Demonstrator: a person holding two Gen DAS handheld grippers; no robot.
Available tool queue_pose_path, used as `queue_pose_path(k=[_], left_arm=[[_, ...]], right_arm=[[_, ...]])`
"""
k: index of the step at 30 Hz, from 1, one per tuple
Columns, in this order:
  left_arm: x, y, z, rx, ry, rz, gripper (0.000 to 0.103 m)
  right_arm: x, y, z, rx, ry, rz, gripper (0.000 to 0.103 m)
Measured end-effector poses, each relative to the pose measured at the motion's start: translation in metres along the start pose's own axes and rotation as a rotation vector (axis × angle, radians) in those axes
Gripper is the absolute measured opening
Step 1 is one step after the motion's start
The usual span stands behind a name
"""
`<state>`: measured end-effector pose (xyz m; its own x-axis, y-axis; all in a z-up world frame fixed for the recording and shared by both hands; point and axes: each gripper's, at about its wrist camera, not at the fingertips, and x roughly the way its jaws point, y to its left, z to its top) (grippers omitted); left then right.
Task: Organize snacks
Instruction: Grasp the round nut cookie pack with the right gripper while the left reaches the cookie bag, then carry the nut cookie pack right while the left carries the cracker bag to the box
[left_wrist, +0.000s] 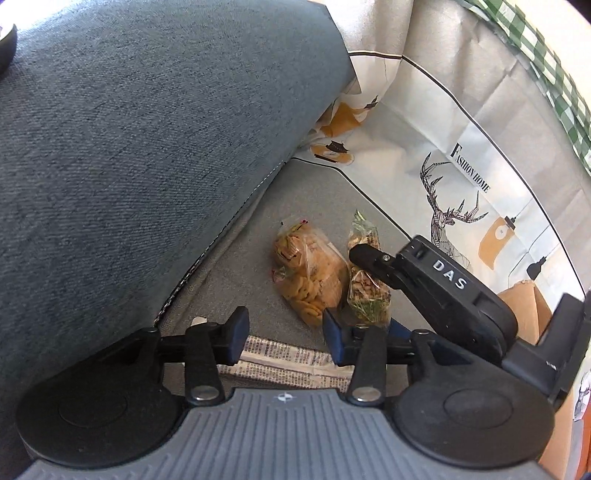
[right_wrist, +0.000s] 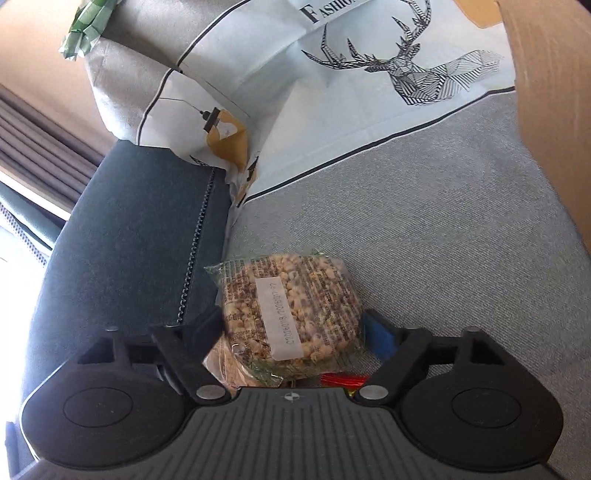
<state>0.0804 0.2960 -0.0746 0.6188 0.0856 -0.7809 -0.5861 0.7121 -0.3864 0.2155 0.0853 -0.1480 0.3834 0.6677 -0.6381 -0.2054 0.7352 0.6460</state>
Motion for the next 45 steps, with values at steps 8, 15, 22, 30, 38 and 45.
queue_pose_path(k=[8, 15, 22, 30, 38, 45], left_arm=[[0.012, -0.006, 0.007, -0.075, -0.025, -0.023, 0.072], [0.034, -0.024, 0.013, -0.087, -0.038, -0.019, 0.079], [0.056, -0.039, 0.016, -0.024, -0.038, 0.064, 0.077], [0.038, -0.039, 0.013, 0.082, -0.067, 0.047, 0.047], [-0.024, -0.021, 0.002, 0.134, -0.103, -0.065, 0.047], [-0.071, -0.009, -0.020, 0.250, -0.124, -0.048, 0.047]], right_arm=[[-0.032, 0.008, 0.009, -0.025, -0.119, -0.028, 0.080], [-0.069, 0.014, 0.020, -0.091, -0.191, -0.037, 0.080], [-0.101, 0.017, 0.018, -0.184, -0.219, -0.056, 0.080], [-0.154, 0.025, -0.019, -0.312, -0.257, -0.057, 0.080], [-0.192, 0.037, -0.072, -0.446, -0.249, -0.067, 0.080], [-0.196, 0.055, -0.120, -0.574, -0.177, -0.076, 0.080]])
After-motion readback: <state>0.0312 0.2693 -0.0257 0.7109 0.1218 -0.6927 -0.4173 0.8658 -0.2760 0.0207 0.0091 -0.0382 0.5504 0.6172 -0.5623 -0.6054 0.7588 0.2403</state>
